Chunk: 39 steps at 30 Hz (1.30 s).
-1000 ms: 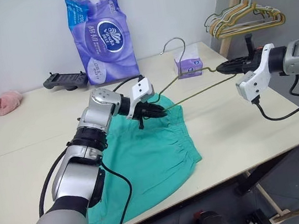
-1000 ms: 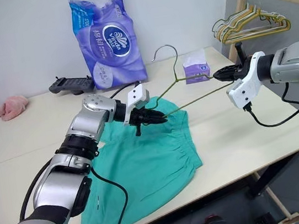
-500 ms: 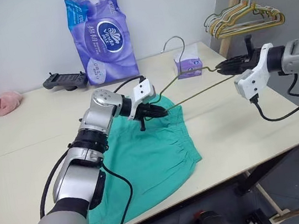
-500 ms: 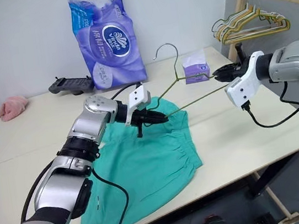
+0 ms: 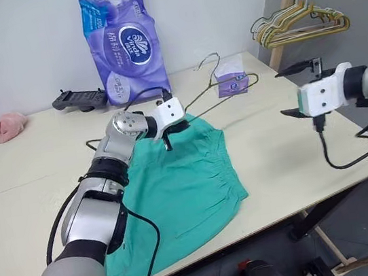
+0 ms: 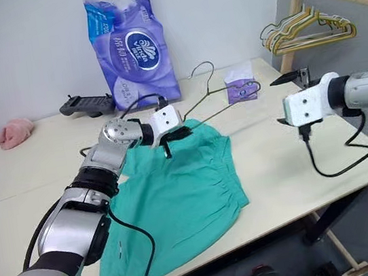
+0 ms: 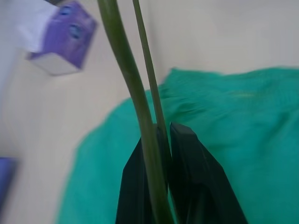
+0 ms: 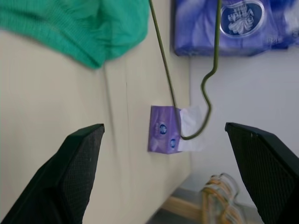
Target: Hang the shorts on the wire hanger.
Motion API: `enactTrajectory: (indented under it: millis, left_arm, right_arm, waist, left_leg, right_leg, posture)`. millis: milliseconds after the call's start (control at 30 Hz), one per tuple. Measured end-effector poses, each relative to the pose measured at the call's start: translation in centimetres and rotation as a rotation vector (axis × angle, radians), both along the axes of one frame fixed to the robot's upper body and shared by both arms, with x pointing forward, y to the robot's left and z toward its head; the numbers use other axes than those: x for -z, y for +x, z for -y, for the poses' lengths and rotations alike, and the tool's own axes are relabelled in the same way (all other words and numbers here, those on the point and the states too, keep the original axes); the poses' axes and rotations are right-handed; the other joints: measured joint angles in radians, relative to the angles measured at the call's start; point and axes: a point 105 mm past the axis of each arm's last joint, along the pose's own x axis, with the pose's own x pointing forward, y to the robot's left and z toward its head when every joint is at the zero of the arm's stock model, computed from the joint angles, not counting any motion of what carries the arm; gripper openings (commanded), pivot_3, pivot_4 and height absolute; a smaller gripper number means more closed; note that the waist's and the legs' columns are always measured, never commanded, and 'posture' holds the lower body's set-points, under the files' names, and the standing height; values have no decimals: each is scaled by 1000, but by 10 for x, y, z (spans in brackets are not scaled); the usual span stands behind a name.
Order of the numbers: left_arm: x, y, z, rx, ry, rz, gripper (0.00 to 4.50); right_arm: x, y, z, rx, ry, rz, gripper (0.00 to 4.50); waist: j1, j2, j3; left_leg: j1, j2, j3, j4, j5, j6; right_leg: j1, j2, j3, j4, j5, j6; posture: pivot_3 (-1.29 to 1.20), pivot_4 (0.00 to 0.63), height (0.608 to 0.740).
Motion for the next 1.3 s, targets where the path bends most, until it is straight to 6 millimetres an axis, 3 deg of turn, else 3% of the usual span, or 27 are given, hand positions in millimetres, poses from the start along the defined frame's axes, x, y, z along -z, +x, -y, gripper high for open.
enactTrajectory:
  millis: [167,267,433,800,1300]
  left_arm:
    - [-12,7,5,10,130,357,0]
    - [-10,4,11,56,179,453,0]
    - [-1,-4,15,118,200,507,0]
    - [-4,-8,18,170,230,576,0]
    - [-6,-11,22,202,229,601,0]
  right_arm:
    - [0,11,10,174,84,19,4476]
    - [7,16,9,218,113,20,4476]
    - [10,21,2,224,134,50,4476]
    - [36,45,-4,260,130,11,4476]
    - [62,57,21,305,81,-41,4476]
  waist:
    - [16,0,0]
    - [22,0,0]
    - [21,0,0]
    - [19,0,0]
    - [20,-1,0]
  left_leg:
    - [0,-1,2,0,0,0]
    - [0,-1,3,0,0,0]
    - [0,-1,3,0,0,0]
    - [0,-2,3,1,0,0]
    - [0,-2,3,1,0,0]
  right_leg:
    - [0,-1,2,-1,1,2]
    - [-1,-1,2,0,1,2]
    - [-1,-1,2,0,1,2]
    - [-1,-1,2,0,1,2]
    - [-1,-2,2,1,2,3]
  posture:
    - [-171,21,740]
    - [-167,22,740]
    - [-163,21,740]
    - [-152,19,740]
    - [-131,9,740]
